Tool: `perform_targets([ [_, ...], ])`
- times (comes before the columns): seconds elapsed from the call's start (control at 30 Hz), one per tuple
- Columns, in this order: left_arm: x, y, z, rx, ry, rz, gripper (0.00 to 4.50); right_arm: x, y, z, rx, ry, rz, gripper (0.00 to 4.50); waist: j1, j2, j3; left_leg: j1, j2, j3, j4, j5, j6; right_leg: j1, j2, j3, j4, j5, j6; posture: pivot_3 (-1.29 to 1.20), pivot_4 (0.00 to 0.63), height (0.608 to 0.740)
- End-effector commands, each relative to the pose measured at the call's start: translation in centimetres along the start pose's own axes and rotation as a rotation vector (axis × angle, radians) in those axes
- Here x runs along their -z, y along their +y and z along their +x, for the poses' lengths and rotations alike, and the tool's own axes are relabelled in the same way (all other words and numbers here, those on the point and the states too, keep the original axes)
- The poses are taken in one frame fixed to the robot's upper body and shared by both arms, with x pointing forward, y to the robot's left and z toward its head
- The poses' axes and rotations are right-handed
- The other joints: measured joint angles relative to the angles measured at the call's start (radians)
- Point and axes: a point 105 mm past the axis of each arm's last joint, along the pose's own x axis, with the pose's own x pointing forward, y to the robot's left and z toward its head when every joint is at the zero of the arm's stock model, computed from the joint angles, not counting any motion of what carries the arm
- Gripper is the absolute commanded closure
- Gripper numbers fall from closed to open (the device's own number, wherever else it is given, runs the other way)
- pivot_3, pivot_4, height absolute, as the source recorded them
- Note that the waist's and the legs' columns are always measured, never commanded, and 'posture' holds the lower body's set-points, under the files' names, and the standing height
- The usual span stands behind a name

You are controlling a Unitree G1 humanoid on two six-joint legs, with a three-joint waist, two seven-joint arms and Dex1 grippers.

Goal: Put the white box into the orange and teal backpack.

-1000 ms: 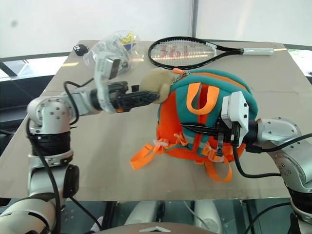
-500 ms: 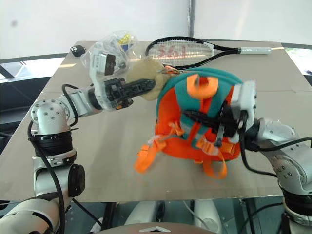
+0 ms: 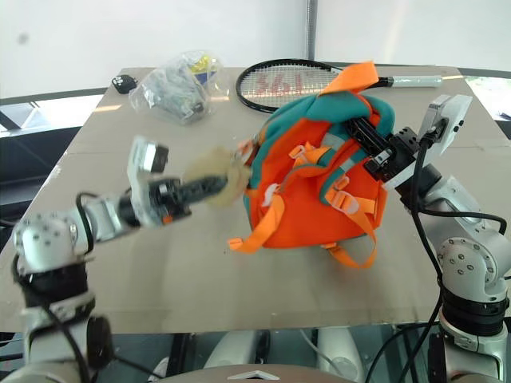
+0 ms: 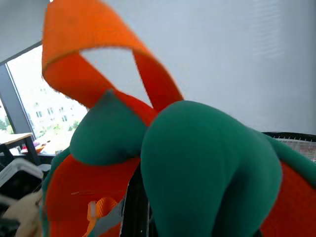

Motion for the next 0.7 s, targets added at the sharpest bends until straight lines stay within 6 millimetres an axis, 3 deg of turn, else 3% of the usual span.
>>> perform_targets([
  [0.03,-0.5,2.5,-1.2,-0.15,-0.084,0.01,3.83,-3.4,-2.3,-1.0,0.133,-0.134,-0.096,4.5,0.01,0.0,0.0,0.0,0.0,-0.001,0.0,0.0,0.0,0.0,0.0,-0.001,0.0,0.0,0.0,0.0,0.15,0.74],
  [0.2,0.3,6.4,-1.9,-0.347,-0.078,0.015,3.83,-4.3,-3.7,-1.2,0.215,-0.18,-0.1,4.5,0.017,0.0,0.0,0.0,-0.001,-0.001,0.0,0.0,0.0,0.001,0.0,-0.001,-0.001,0.0,0.0,0.0,0.15,0.74],
  [0.33,2.7,7.4,-1.0,-0.384,0.002,0.006,3.83,-5.2,-4.8,-1.3,0.292,-0.221,-0.126,4.5,0.016,0.0,0.0,-0.001,-0.001,-0.001,0.0,0.0,0.0,0.001,0.0,0.0,-0.003,0.0,0.0,0.0,0.15,0.74],
  [0.4,2.6,7.2,0.4,-0.351,-0.018,0.035,3.83,-5.4,-4.6,-1.3,0.29,-0.218,-0.172,4.5,0.018,0.0,0.0,-0.001,-0.001,-0.001,-0.001,0.0,0.0,0.001,0.0,-0.001,-0.004,0.0,0.0,0.0,0.15,0.74],
  [0.53,-1.4,6.5,3.4,-0.281,-0.14,0.142,3.83,-6.6,-5.0,-1.2,0.343,-0.266,-0.281,4.5,0.023,0.0,0.0,-0.003,-0.002,-0.002,0.0,0.0,0.0,0.001,-0.001,-0.003,-0.004,0.0,0.0,0.0,0.15,0.74],
  [0.6,-5.0,5.9,4.9,-0.254,-0.262,0.199,3.83,-7.8,-5.3,-1.0,0.387,-0.31,-0.375,4.5,0.021,0.0,0.0,-0.003,-0.003,-0.002,0.001,0.0,0.0,0.001,-0.001,-0.003,-0.003,0.0,0.0,0.0,0.15,0.74],
  [0.63,-8.2,5.2,5.7,-0.248,-0.363,0.254,3.83,-9.2,-5.2,-0.8,0.41,-0.366,-0.418,4.5,0.021,0.0,0.0,-0.003,-0.004,-0.001,0.002,0.0,0.0,0.001,-0.001,-0.002,-0.002,0.0,0.0,0.0,0.15,0.74],
  [0.7,-12.1,3.9,6.4,-0.229,-0.469,0.341,3.83,-10.8,-4.5,-0.3,0.406,-0.43,-0.487,4.5,0.017,-0.001,0.001,-0.004,-0.007,-0.001,0.004,0.0,0.0,0.0,-0.001,-0.003,-0.001,0.001,-0.001,0.0,0.15,0.74],
])
